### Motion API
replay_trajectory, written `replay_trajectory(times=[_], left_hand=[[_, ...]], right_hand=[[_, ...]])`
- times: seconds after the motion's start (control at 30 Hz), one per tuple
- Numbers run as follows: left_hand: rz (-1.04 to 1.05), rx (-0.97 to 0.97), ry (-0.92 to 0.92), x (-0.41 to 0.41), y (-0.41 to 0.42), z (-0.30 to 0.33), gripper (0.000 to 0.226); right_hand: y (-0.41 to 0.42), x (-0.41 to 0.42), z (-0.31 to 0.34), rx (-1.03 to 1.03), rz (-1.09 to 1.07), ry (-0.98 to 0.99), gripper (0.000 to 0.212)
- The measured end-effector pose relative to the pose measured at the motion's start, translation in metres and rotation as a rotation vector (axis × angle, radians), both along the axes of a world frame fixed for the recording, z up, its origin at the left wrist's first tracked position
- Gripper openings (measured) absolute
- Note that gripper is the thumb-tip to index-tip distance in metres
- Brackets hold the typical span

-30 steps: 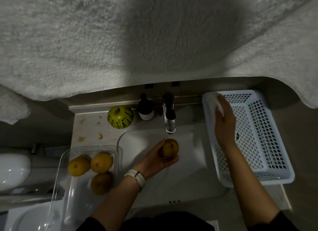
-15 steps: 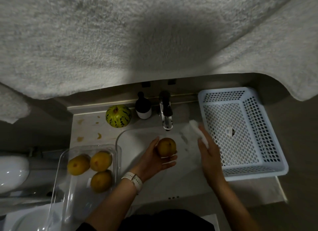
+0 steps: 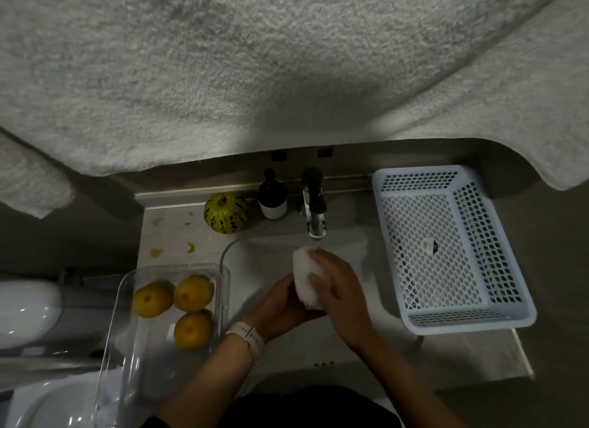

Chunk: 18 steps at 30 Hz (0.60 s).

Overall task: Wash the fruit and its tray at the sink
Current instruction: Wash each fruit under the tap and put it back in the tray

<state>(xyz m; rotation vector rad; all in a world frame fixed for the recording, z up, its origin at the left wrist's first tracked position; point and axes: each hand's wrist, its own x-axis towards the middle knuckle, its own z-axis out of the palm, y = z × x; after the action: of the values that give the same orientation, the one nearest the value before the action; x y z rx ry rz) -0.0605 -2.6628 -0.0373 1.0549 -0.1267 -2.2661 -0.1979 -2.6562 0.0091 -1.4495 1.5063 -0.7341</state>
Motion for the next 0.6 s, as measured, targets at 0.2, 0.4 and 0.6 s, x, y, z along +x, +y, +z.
replay_trajectory(times=[0.2,0.4,0.6], left_hand=[[-0.081,-0.003,-0.056,-0.009,-0.001,0.006,0.042],[-0.128,-0.014,-0.075,-0.015,-0.004,0.006,0.045],[-0.121,-0.005,-0.110,-0.017,-0.009,0.005,0.054]], right_hand=[[-0.007,0.014,-0.023,-0.014,-0.048,0.219,0.063],[-0.005,0.019,-0.039,-0.164,-0.226,0.210,0.034],[-0.006,0.021,-0.044,-0.218,-0.228,0.218,0.048]])
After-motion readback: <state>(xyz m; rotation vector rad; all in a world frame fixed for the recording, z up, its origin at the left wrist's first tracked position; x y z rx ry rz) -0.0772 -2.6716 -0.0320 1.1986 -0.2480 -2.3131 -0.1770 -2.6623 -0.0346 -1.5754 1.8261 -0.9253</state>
